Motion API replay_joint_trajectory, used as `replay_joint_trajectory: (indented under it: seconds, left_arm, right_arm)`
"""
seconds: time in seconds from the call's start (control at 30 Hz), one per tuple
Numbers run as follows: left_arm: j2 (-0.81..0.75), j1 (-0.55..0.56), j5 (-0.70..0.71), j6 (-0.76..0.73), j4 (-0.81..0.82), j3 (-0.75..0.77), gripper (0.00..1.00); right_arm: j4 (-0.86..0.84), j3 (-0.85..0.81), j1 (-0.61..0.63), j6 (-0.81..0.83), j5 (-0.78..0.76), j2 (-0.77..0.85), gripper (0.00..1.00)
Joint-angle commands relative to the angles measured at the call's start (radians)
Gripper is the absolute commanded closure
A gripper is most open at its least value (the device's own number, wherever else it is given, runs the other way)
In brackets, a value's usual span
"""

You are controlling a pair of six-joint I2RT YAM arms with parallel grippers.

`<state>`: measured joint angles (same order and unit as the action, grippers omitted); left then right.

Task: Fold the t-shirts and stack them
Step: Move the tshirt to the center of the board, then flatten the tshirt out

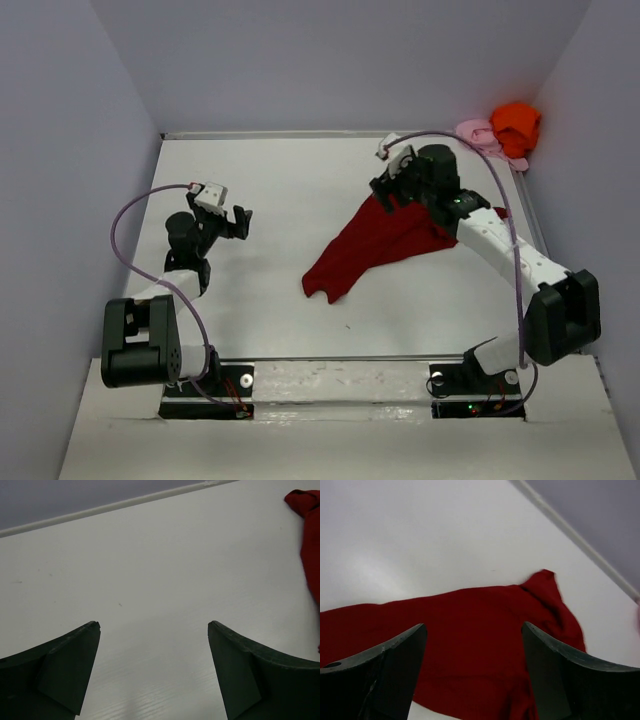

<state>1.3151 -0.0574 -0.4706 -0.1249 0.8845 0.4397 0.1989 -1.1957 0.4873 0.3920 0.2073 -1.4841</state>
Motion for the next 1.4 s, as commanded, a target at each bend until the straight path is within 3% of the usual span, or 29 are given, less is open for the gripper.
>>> replay_joint_trajectory:
  seconds: [0.0, 0.07, 0.13, 0.27, 0.43, 0.57, 0.8, 1.03, 1.37]
  left_arm:
    - [0.009, 0.053, -0.115, -0.050, -0.080, 0.086, 0.01]
    - [0.035, 0.140, -0.106, -0.099, -0.206, 0.135, 0.01]
    - [0.062, 0.175, -0.154, -0.171, -0.310, 0.180, 0.01]
    - [0.140, 0.206, -0.273, -0.292, -0.667, 0.335, 0.01]
    - [0.157, 0.266, -0.301, -0.432, -0.956, 0.393, 0.01]
    - [0.135, 0.330, -0.312, -0.528, -1.084, 0.383, 0.01]
    - [0.003, 0.465, -0.251, -0.555, -1.144, 0.347, 0.01]
    - [-0.131, 0.622, -0.073, -0.454, -0.975, 0.245, 0.01]
    - [-0.033, 0.818, 0.093, -0.433, -0.851, 0.211, 0.01]
  right_arm:
    - [-0.085, 0.074, -0.180, 0.002, -0.011, 0.074, 0.19]
    - [-0.114, 0.120, -0.252, 0.019, -0.020, 0.051, 0.20]
    - [-0.153, 0.146, -0.286, 0.036, -0.031, 0.032, 0.21]
    - [-0.190, 0.176, -0.371, 0.033, -0.016, -0.031, 0.21]
    - [-0.234, 0.185, -0.447, 0.034, -0.009, -0.073, 0.22]
    - [-0.259, 0.188, -0.483, 0.030, 0.007, -0.102, 0.22]
    - [-0.274, 0.171, -0.492, 0.016, -0.002, -0.159, 0.23]
    - [-0.274, 0.173, -0.501, 0.005, 0.004, -0.182, 0.23]
    - [-0.253, 0.153, -0.529, -0.011, 0.023, -0.203, 0.23]
